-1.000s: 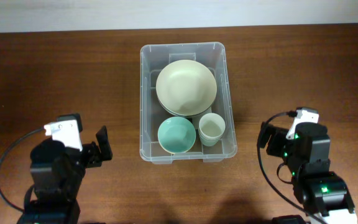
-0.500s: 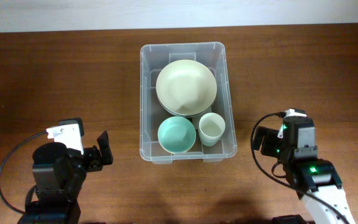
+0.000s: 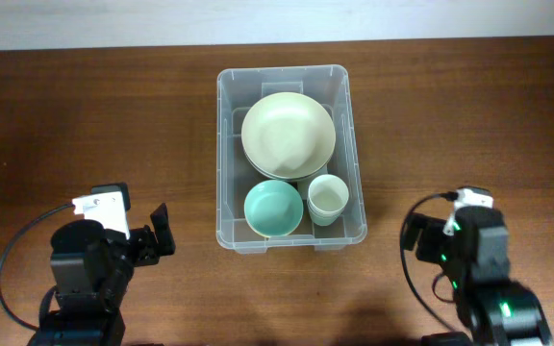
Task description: Pack container
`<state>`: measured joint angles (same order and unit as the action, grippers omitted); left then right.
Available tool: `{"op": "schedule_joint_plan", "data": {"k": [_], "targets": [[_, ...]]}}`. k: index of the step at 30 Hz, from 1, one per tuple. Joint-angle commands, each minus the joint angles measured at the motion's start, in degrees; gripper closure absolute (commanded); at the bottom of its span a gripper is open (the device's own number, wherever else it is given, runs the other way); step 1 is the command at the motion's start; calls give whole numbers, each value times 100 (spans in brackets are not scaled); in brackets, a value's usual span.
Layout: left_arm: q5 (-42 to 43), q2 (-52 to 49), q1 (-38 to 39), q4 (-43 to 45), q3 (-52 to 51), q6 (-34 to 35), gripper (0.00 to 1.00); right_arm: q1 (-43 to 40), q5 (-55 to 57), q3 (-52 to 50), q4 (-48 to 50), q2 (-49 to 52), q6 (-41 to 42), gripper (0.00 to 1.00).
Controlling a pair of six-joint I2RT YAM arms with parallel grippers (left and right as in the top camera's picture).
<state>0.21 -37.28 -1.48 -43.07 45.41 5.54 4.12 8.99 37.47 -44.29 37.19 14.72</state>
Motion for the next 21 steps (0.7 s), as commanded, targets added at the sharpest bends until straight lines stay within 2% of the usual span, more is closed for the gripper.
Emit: {"op": "schedule_joint_plan", "data": {"k": [1, 7, 14, 21], "targets": [[-15, 7, -9, 13, -44, -90, 0, 37, 225, -219, 17, -1029, -584, 1], [-15, 7, -9, 13, -44, -90, 0, 37, 114, -1082, 334, -2439, -699, 1], [-15, 7, -9, 13, -44, -90, 0, 37, -387, -2579, 2487, -3506, -702, 1], [-15, 7, -9, 13, -44, -90, 0, -7, -389, -3545, 4935, -3700, -1056, 1]]}}
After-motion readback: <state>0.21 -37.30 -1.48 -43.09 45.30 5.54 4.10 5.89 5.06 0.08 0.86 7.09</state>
